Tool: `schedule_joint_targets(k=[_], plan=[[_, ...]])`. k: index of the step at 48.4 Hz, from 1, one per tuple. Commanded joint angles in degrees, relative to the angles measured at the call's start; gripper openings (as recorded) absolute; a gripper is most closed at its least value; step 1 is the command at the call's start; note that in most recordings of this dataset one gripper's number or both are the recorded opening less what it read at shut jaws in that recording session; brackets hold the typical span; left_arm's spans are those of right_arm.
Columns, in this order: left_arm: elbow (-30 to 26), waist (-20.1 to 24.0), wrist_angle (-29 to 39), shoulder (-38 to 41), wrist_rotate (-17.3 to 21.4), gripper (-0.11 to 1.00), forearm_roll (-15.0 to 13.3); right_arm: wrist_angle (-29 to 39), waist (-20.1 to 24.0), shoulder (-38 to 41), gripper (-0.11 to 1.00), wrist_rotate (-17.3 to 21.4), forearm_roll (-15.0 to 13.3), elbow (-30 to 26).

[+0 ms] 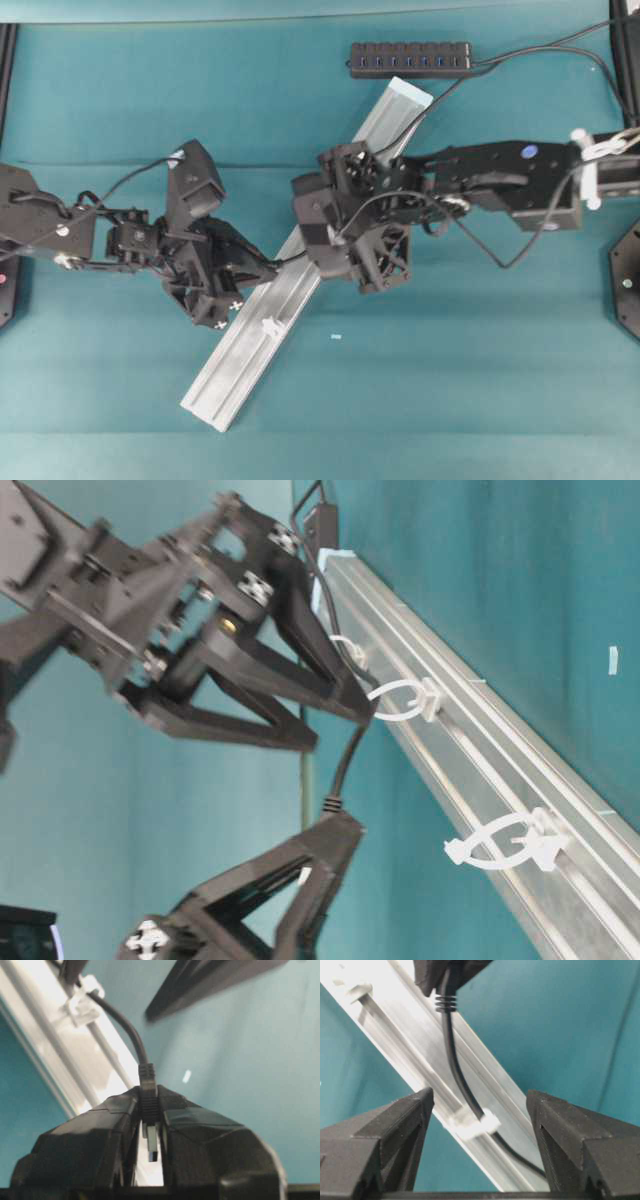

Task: Pass the USB cable through three rings with both arms.
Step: 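Open the right gripper and pull the cable through with the left gripper, then regrasp the cable near the plug with the right gripper, retract left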

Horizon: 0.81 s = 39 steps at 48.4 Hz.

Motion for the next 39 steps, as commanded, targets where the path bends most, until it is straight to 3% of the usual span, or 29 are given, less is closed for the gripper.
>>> schedule_joint_targets(k=[1, 7, 12, 22, 26, 39], plan=[[-1.1, -0.4, -0.3, -3.5, 0.0, 0.1, 0.2, -1.1, 0.5, 1.3, 0.78, 0.8, 0.0, -1.4], [-1.1, -0.4, -0.3, -3.4, 0.0, 0.1, 0.2, -1.1, 0.9, 2.6, 0.76, 0.8, 0.0, -3.1], [-1.1, -0.4, -0.2, -3.4, 0.0, 0.1, 0.2, -1.2, 1.0, 3.2, 0.68, 0.8, 0.0, -4.2], [-0.8, -0.4, 1.2, -3.3, 0.0, 0.1, 0.2, -0.7, 1.8, 3.3, 0.19, 0.6, -0.1, -5.0], [-0.8, -0.4, 2.1, -3.3, 0.0, 0.1, 0.2, 0.1, 2.3, 3.3, 0.05, 0.6, 0.0, -5.0], [-0.8, -0.4, 2.5, -2.1, 0.1, 0.1, 0.2, 0.5, 2.2, 3.5, 0.04, 0.6, -0.1, -5.3]])
